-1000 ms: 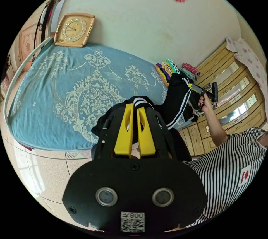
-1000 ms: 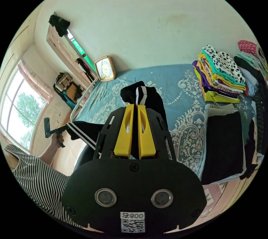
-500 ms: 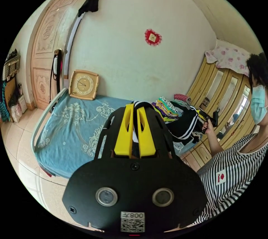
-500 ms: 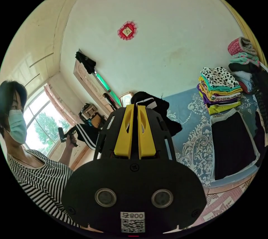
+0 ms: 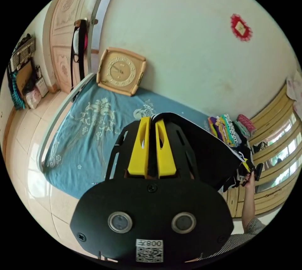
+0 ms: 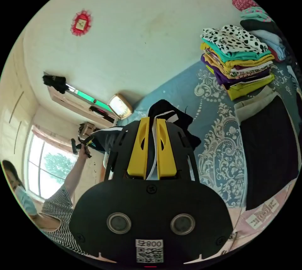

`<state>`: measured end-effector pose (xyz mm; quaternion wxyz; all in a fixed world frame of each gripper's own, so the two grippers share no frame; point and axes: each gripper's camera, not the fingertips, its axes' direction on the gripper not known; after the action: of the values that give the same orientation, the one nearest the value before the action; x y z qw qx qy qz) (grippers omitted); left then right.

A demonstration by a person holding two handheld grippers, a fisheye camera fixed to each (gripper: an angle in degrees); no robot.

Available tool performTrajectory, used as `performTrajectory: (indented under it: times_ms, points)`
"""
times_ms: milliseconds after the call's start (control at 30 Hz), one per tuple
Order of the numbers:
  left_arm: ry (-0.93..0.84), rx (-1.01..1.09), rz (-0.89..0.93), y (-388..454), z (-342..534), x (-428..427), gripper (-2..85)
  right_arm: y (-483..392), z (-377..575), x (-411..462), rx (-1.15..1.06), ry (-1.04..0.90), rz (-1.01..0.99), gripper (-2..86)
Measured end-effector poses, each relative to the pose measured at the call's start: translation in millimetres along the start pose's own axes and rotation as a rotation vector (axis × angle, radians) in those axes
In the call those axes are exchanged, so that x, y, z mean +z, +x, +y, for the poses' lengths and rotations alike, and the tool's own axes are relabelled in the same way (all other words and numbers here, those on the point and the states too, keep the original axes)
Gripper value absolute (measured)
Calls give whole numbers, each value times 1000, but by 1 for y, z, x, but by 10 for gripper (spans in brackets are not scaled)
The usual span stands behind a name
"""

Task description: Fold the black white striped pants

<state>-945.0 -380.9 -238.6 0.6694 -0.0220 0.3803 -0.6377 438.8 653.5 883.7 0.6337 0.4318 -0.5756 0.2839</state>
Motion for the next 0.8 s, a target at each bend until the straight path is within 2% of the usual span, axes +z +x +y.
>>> performTrajectory:
  times_ms: [67, 167, 333, 467, 600, 767, 800]
  points:
    - [-111, -46, -112, -14, 4, 45, 52, 25, -27, 40, 102, -124, 180, 44]
    - [-197, -71, -99, -41, 34, 98, 65, 52, -36, 64, 127, -184, 228, 48]
    - [-288, -116, 0, -101, 114, 146, 86, 118, -21, 69, 237, -205, 214, 56]
    - [-447, -210, 11, -146, 192, 181, 113, 145, 4, 78, 243, -262, 214, 59]
    - [-444, -377, 107, -176, 250, 200, 126, 151, 8, 80, 248, -224, 220, 67]
    - [-383, -447, 110, -191, 272, 208, 114, 161, -16, 89, 264, -189, 209, 81]
    - [-379, -451, 156, -193, 278, 212, 105, 161, -19, 89, 265, -183, 206, 81]
